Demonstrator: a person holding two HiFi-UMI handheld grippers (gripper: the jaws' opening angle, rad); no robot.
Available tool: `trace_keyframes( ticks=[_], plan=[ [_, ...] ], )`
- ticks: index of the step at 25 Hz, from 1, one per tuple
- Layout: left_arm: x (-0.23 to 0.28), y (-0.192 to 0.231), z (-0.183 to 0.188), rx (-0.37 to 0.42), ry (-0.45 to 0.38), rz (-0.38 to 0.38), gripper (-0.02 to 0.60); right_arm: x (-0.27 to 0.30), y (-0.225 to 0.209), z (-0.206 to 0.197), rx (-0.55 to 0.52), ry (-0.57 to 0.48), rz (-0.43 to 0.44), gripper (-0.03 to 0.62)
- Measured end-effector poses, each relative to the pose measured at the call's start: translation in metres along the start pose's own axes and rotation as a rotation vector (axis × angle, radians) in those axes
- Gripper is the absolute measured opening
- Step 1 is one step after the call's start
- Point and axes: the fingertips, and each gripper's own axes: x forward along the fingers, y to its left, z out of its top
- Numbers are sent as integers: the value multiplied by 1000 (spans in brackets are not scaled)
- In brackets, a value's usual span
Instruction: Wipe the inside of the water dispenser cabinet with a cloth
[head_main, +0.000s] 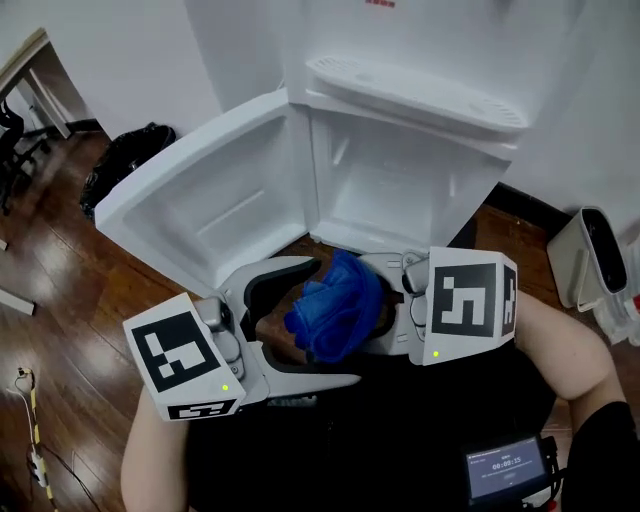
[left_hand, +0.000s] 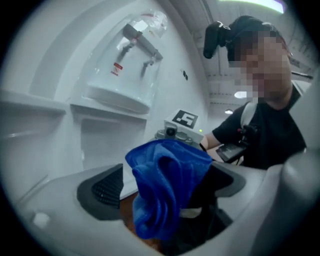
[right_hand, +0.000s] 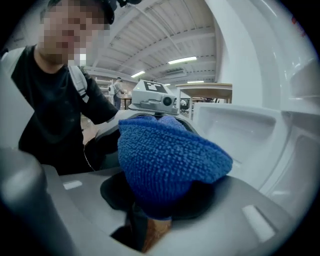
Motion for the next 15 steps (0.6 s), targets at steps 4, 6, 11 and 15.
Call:
trace_keyframes(
  ticks=[4,6,11,15],
  plan=[
    [-4,10,-4,79,-81,54,289,10,-3,-11,0,5,5,160],
    [-8,14,-6,80,-104,88,205,14,-7,-13,39,-13,1,163],
    [-26,22,11,10,-212,157,149,5,-17,9,130,-196,-29,214],
    [-54,33,38,-91,-392,154,147,-32,-42,18,287,-391,-96,269]
  ],
)
